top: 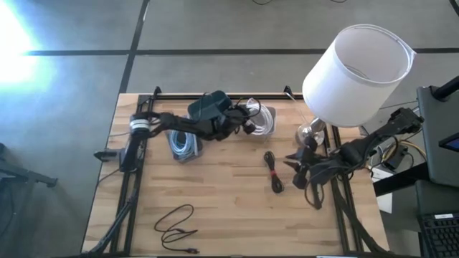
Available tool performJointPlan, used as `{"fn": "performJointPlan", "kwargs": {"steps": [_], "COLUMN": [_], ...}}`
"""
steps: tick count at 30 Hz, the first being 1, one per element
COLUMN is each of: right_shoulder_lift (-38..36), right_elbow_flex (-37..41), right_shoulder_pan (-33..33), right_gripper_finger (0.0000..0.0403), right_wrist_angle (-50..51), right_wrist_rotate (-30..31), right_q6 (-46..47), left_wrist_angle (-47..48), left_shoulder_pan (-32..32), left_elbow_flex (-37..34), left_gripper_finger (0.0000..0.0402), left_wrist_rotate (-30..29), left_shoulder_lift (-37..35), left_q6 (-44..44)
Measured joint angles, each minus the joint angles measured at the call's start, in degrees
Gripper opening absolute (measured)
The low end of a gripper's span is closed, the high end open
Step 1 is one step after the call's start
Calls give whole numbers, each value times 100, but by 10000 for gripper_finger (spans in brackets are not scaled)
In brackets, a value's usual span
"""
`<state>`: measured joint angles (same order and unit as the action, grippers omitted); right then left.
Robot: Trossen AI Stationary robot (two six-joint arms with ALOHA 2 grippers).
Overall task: Pick & Place USB Port
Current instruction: Put the white HDMI cable into the white bin, then put the bottom left black charger cable into the dark green bin
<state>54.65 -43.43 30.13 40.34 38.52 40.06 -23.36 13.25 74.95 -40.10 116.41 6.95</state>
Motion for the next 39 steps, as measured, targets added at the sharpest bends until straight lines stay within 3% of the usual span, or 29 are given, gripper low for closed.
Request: {"fn": "performJointPlan", "kwargs": {"steps": [10,18,27,33,39], "right_shoulder_lift": [-369,-369,-362,-356,-356], "right_elbow_flex": [392,423,399,399,414], "right_shoulder_pan": [-2,-2,-2,-2,-2], "right_gripper_finger": [82,91,79,78,84], "right_wrist_angle": [-37,-37,-83,-91,-193], "right_wrist_rotate": [2,0,2,1,0], "right_q6": [10,30,30,48,44], "left_wrist_angle": [511,934,1310,2436,3942], "left_shoulder_pan": [55,95,23,6,-18], "left_elbow_flex": [751,881,995,1317,1848], "left_gripper_finger": [79,130,164,176,189], "left_wrist_rotate": [-132,-730,-720,-694,-218], "left_shoulder_lift": [784,624,525,525,525], "left_q6": [21,106,108,23,-83]}}
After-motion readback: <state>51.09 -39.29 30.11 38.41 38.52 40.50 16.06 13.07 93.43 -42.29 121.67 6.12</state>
